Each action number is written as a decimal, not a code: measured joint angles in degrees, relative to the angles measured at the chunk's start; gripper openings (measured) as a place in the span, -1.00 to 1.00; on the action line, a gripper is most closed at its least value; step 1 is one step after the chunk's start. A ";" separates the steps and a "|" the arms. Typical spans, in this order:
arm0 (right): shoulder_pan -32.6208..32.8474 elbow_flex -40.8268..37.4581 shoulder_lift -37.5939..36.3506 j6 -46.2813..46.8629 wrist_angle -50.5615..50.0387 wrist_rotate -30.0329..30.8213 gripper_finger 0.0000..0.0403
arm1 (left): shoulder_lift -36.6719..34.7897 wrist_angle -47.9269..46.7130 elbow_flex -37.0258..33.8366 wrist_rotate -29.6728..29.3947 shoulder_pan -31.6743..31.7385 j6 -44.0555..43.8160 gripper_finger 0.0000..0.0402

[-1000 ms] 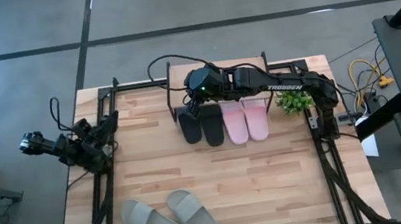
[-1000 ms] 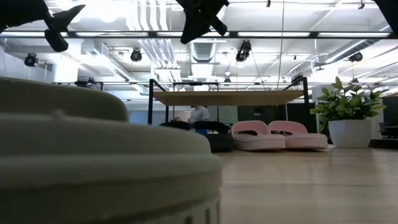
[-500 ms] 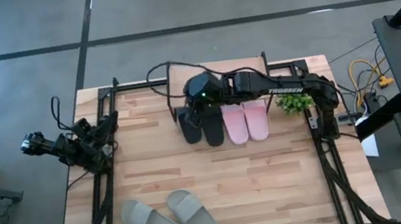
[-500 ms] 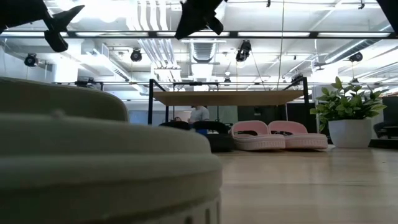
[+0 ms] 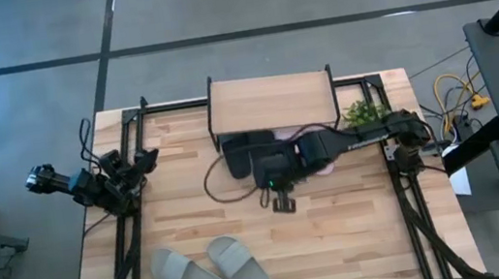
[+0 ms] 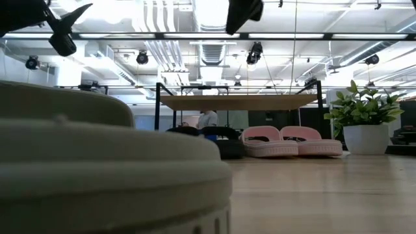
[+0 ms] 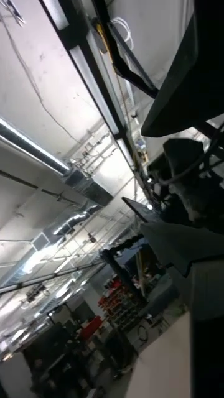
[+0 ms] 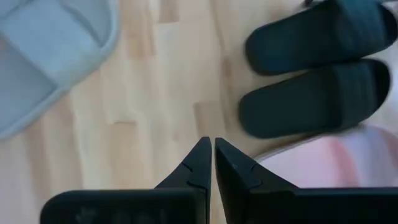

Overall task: Pick and place slides into the shelf
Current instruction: Put the right gray slipper on the shelf

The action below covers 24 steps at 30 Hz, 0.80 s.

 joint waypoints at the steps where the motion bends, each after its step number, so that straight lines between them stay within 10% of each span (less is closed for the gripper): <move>1: 0.89 0.00 0.00 1.19 -0.31 0.06 -0.94 | 0.02 -0.99 -0.02 0.10 0.00 -1.26 0.11; 24: 17.00 -2.66 0.11 25.89 3.08 12.02 -0.93 | 7.30 -13.48 3.85 14.10 -0.02 -7.10 0.11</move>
